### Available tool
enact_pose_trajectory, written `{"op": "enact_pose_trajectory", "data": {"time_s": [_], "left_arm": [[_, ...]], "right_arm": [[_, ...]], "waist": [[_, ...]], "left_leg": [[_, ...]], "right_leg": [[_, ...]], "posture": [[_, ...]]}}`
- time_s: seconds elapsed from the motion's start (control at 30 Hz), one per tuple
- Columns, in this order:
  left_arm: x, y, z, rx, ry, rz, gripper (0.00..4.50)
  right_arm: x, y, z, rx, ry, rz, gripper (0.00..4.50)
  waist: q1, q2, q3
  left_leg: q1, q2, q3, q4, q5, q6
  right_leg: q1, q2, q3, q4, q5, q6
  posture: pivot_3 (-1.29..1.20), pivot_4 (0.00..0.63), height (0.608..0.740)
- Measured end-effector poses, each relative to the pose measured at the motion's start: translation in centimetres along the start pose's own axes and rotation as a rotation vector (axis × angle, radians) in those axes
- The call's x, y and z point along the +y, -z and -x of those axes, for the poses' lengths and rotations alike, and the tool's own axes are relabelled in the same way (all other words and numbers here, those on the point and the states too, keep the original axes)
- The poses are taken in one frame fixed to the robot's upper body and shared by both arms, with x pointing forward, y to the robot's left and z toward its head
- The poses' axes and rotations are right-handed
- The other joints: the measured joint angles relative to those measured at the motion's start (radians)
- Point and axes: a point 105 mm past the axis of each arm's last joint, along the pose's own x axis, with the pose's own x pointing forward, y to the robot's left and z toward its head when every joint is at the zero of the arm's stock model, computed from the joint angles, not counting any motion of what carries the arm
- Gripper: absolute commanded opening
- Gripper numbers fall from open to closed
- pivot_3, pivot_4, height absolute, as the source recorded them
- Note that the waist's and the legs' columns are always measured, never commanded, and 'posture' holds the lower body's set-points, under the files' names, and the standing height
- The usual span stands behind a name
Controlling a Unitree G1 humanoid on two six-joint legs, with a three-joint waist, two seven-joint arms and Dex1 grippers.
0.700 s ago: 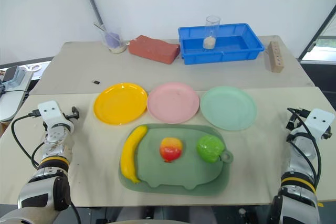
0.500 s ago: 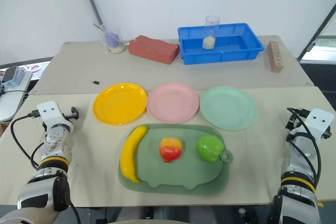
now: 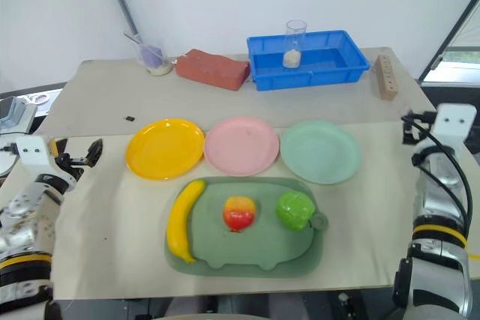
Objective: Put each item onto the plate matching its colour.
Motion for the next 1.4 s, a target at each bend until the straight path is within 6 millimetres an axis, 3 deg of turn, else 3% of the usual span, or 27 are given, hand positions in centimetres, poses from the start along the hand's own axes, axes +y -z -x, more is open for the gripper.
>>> {"op": "enact_pose_trajectory", "data": {"time_s": [0.13, 0.2, 0.33, 0.43, 0.67, 0.8, 1.03, 1.27, 1.3, 1.4], "left_arm": [[-5.3, -0.7, 2.3, 0.112, 0.321, 0.000, 4.50], [-7.0, -0.2, 3.6, 0.183, 0.416, 0.031, 4.50], [-9.9, 0.3, 4.9, 0.250, 0.523, 0.091, 4.50], [-11.6, 0.8, 5.4, 0.289, 0.537, 0.136, 4.50], [-16.2, 2.8, 5.9, 0.376, 0.601, 0.195, 4.50], [-17.3, 3.0, 4.9, 0.367, 0.587, 0.169, 4.50], [-18.3, 5.0, 4.0, 0.422, 0.537, 0.092, 4.50], [-19.1, 4.7, 3.8, 0.385, 0.554, 0.095, 1.49], [-19.1, 4.7, 3.8, 0.385, 0.554, 0.095, 1.25], [-19.0, 4.7, 3.7, 0.387, 0.548, 0.100, 1.25]], "right_arm": [[5.9, -3.3, 0.0, -0.054, -0.362, -0.021, 4.44], [9.7, -5.8, 1.4, -0.093, -0.602, -0.051, 4.44], [15.9, -10.4, 6.9, -0.139, -1.064, -0.115, 4.44], [18.1, -13.2, 11.2, -0.165, -1.304, -0.104, 4.44], [19.8, -15.0, 15.8, -0.098, -1.552, -0.052, 4.44], [20.0, -14.7, 17.2, -0.041, -1.611, -0.036, 4.44], [20.0, -14.4, 18.3, 0.002, -1.637, 0.001, 4.44], [20.0, -14.8, 18.7, 0.017, -1.626, -0.038, 4.50], [20.0, -14.9, 18.8, 0.014, -1.626, -0.038, 4.50], [19.9, -15.1, 18.8, 0.007, -1.619, -0.046, 4.50]], "waist": [[0.002, 0.002, 0.001], [0.006, 0.003, 0.002], [0.024, 0.002, 0.002], [0.037, 0.000, 0.002], [0.053, -0.003, 0.003], [0.058, -0.004, 0.003], [0.054, -0.005, 0.002], [0.056, -0.005, 0.002], [0.056, -0.005, 0.002], [0.055, -0.005, 0.002]], "left_leg": [[-0.001, 0.002, 0.001, -0.002, 0.000, 0.000], [-0.003, 0.002, 0.002, -0.004, 0.000, 0.000], [-0.008, 0.004, 0.002, -0.004, 0.000, 0.000], [-0.008, 0.004, 0.004, -0.003, -0.001, -0.001], [-0.007, 0.003, 0.015, -0.003, -0.003, -0.005], [-0.008, 0.003, 0.019, -0.001, -0.003, -0.005], [-0.006, 0.004, 0.020, 0.002, -0.003, -0.004], [-0.006, 0.004, 0.020, 0.002, -0.003, -0.004], [-0.006, 0.004, 0.020, 0.002, -0.003, -0.004], [-0.006, 0.004, 0.020, 0.002, -0.003, -0.004]], "right_leg": [[-0.004, 0.000, 0.000, 0.001, -0.002, -0.003], [-0.008, 0.000, 0.000, 0.001, -0.002, -0.004], [-0.014, 0.000, -0.001, 0.002, -0.002, -0.005], [-0.014, -0.002, -0.001, 0.001, -0.002, -0.005], [-0.019, -0.016, -0.006, -0.003, -0.002, -0.006], [-0.020, -0.019, -0.008, -0.003, -0.002, -0.006], [-0.020, -0.018, -0.007, -0.003, -0.001, -0.006], [-0.020, -0.017, -0.008, -0.003, -0.001, -0.005], [-0.020, -0.017, -0.008, -0.003, -0.001, -0.005], [-0.020, -0.017, -0.008, -0.003, -0.001, -0.005]], "posture": [[0.00, 0.150, 0.740], [0.00, 0.150, 0.740], [0.00, 0.150, 0.740], [0.00, 0.150, 0.740], [0.00, 0.150, 0.740], [0.00, 0.150, 0.740], [0.00, 0.150, 0.740], [0.00, 0.150, 0.740], [0.00, 0.150, 0.740], [0.00, 0.150, 0.740]]}}
